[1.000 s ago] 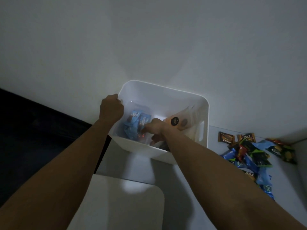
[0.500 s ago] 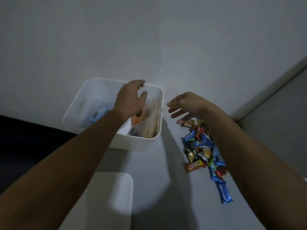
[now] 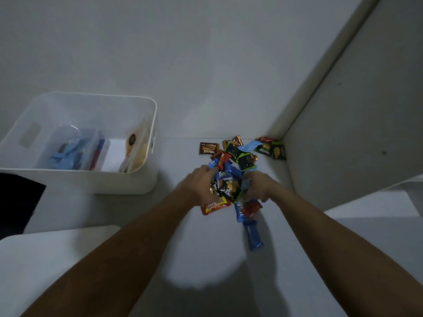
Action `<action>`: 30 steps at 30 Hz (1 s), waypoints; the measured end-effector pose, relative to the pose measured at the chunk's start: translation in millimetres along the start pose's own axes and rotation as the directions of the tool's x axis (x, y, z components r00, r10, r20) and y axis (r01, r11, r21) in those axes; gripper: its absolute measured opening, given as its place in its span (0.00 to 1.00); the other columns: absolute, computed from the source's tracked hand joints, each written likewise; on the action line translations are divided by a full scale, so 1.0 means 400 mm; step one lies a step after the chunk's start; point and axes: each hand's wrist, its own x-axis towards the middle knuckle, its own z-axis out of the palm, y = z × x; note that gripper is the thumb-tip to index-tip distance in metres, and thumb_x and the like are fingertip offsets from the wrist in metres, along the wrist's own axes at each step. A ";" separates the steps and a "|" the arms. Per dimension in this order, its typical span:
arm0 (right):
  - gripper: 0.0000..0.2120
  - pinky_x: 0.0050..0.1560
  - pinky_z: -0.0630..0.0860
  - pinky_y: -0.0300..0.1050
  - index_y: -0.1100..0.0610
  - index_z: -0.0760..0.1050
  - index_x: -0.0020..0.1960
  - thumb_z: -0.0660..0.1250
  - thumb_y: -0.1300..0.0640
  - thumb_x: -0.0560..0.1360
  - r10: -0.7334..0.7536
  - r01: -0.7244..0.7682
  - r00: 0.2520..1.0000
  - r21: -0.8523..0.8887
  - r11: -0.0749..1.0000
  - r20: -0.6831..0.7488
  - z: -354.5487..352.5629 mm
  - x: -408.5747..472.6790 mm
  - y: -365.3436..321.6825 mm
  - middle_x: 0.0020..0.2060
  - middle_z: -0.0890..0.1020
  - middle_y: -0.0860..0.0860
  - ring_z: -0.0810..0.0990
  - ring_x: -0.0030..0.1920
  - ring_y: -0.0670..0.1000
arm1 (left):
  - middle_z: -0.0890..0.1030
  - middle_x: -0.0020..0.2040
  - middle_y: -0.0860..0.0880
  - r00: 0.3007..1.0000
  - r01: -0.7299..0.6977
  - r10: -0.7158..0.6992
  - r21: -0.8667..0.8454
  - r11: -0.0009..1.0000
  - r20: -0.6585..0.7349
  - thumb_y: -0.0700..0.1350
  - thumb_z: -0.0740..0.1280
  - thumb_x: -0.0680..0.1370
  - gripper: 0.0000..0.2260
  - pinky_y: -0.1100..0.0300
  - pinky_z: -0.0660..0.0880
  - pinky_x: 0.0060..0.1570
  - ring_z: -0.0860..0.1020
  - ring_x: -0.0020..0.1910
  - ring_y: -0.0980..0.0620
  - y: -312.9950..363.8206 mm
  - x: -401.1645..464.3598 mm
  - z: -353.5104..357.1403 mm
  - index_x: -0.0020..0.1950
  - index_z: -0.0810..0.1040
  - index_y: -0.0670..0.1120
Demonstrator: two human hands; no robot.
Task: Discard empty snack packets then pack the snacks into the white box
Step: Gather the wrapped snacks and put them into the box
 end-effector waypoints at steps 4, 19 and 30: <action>0.57 0.64 0.73 0.54 0.45 0.49 0.77 0.81 0.47 0.59 -0.100 0.112 0.993 -0.255 0.961 0.057 0.109 0.033 0.079 0.75 0.53 0.60 0.70 0.66 0.63 | 0.53 0.75 0.35 1.000 -0.021 0.023 0.264 0.964 -0.004 0.64 0.77 0.57 0.56 0.41 0.67 0.65 0.62 0.70 0.35 -0.037 0.013 0.127 0.77 0.53 0.50; 0.25 0.52 0.77 0.51 0.54 0.72 0.69 0.67 0.59 0.72 -0.366 0.324 0.871 -0.176 0.929 -0.328 0.197 0.062 0.145 0.60 0.77 0.57 0.77 0.57 0.60 | 0.71 0.64 0.40 0.989 0.019 -0.020 -0.008 1.000 -0.147 0.43 0.71 0.70 0.23 0.52 0.71 0.60 0.70 0.61 0.40 -0.009 0.006 0.215 0.65 0.75 0.45; 0.11 0.50 0.75 0.46 0.54 0.81 0.56 0.66 0.57 0.74 -0.359 0.350 0.881 -0.086 0.933 -0.308 0.122 0.009 0.136 0.50 0.82 0.53 0.79 0.50 0.53 | 0.80 0.46 0.41 0.982 0.071 -0.088 -0.103 0.992 -0.170 0.36 0.72 0.65 0.14 0.62 0.67 0.40 0.78 0.44 0.43 0.007 -0.031 0.149 0.50 0.83 0.43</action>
